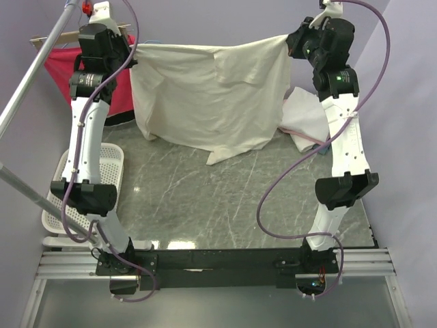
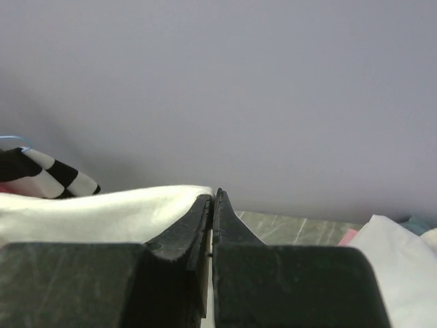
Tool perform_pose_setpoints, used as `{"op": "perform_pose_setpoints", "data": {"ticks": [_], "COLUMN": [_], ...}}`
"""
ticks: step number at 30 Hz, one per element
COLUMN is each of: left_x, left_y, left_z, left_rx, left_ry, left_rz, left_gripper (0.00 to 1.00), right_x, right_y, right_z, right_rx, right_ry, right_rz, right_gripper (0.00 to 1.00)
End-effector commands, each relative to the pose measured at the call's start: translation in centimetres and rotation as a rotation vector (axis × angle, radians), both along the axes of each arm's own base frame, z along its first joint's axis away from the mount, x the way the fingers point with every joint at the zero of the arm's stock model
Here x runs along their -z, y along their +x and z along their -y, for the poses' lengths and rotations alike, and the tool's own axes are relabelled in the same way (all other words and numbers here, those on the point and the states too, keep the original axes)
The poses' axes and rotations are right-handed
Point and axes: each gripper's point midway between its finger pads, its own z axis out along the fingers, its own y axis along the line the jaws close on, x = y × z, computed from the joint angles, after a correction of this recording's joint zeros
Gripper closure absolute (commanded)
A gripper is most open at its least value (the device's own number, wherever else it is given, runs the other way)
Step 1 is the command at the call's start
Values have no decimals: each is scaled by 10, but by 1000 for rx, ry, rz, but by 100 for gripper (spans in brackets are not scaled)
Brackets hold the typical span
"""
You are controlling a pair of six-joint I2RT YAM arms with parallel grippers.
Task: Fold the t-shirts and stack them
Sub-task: Flatten the tshirt out
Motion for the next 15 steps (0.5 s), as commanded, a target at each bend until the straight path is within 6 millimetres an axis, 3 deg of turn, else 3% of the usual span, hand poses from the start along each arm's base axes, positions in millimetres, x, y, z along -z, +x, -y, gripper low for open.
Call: {"op": "perform_pose_setpoints", "data": {"ticks": [1,3,4,5,6,7,9,10,14,15], "left_x": [-66,-49,-44,-40,-39,-34,-26,-27,-5,9], "left_y": [-34,-38,-47,-52,-59,-72,-87,-100,-138,-148], "left_z": [10,14,15,15,16,19,20,21,33,36], "left_rx": [91,117,123,127,136,153,166,174,261,277], "left_ry": [-7,-5,-8,-14,-20,-36,-47,-54,-78,-87], "left_rz": [215,181,177,171,173,165,130,126,14,-47], "left_gripper": [99,99,99,99,99,99,99,99,99,99], "right_x": [-58,-44,-55,-22,-19,0,8,19,37,46], "right_y": [-21,-25,-43,-39,-46,-63,-85,-107,-157,-168], "right_z": [8,1,1,-1,-3,-2,-5,-6,-13,-18], "right_rx": [-15,-61,-72,-83,-97,-100,-122,-138,-183,-206], "right_ry": [18,2,3,-5,-2,2,23,26,9,3], "right_rz": [161,138,164,92,99,62,64,51,9,-26], "right_gripper": [100,100,100,100,100,100,100,100,100,100]}}
